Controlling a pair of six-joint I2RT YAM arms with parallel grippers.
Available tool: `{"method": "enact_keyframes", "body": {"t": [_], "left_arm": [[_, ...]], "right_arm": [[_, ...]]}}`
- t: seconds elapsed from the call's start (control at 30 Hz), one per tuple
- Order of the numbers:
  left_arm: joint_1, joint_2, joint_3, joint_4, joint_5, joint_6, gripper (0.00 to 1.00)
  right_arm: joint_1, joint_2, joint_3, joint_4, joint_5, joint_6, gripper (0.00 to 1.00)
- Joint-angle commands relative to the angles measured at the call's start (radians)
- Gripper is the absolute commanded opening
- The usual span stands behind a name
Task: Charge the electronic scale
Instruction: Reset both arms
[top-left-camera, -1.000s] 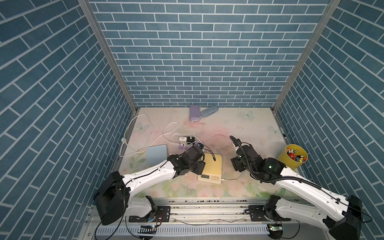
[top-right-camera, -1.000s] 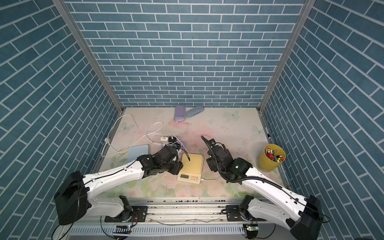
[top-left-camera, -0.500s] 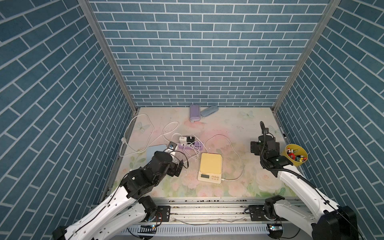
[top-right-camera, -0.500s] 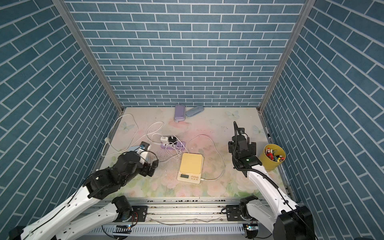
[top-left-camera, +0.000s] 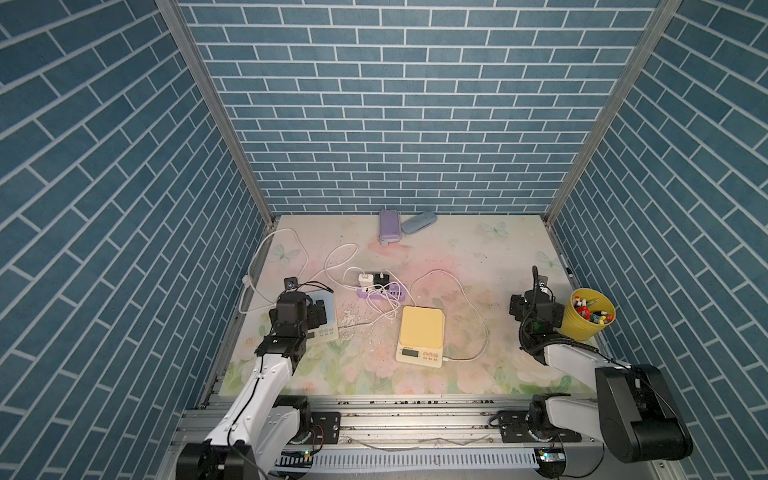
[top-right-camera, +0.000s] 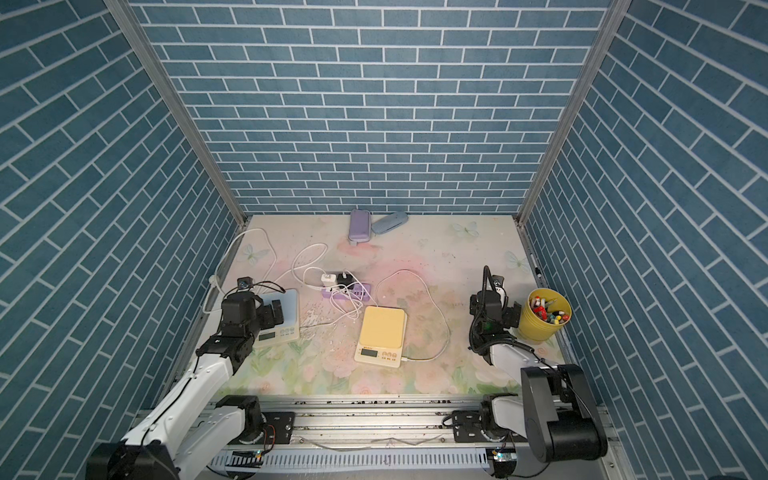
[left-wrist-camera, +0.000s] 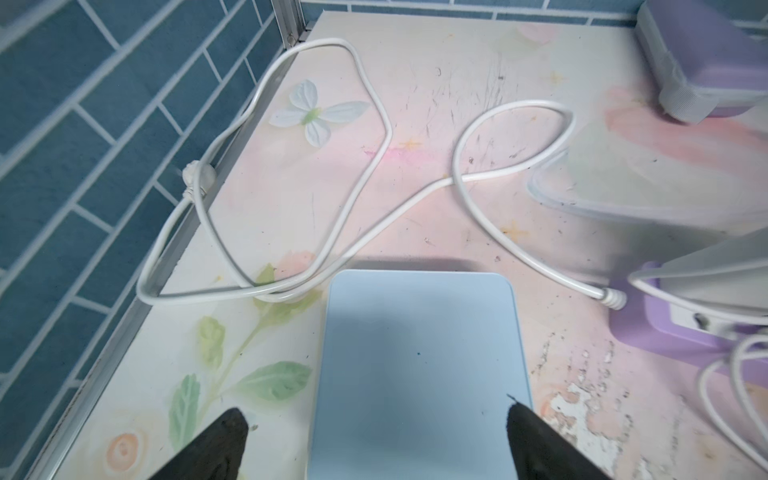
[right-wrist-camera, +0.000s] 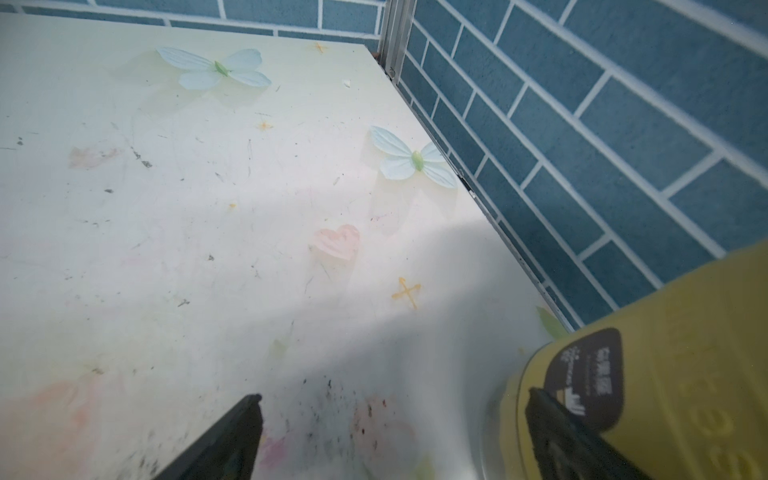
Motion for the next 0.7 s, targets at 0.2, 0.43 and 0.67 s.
{"method": "enact_keyframes", "body": {"t": [0.2, 0.43, 0.67], "left_arm": [[0.01, 0.235, -0.097, 0.651, 0.066, 0.206, 1.0], [0.013, 0.36, -0.019, 0.681, 0.169, 0.24, 1.0], [0.03, 0.544, 0.019, 0.779, 0.216, 0.224, 1.0]], "right_arm": [[-0.058, 0.194, 0.014, 0.401, -0.198, -0.079, 0.99], [-0.126, 0.249, 0.073, 0.303, -0.29, -0.022, 0.99], [-0.14, 0.259, 0.075, 0.317, -0.295, -0.011, 0.99]]}}
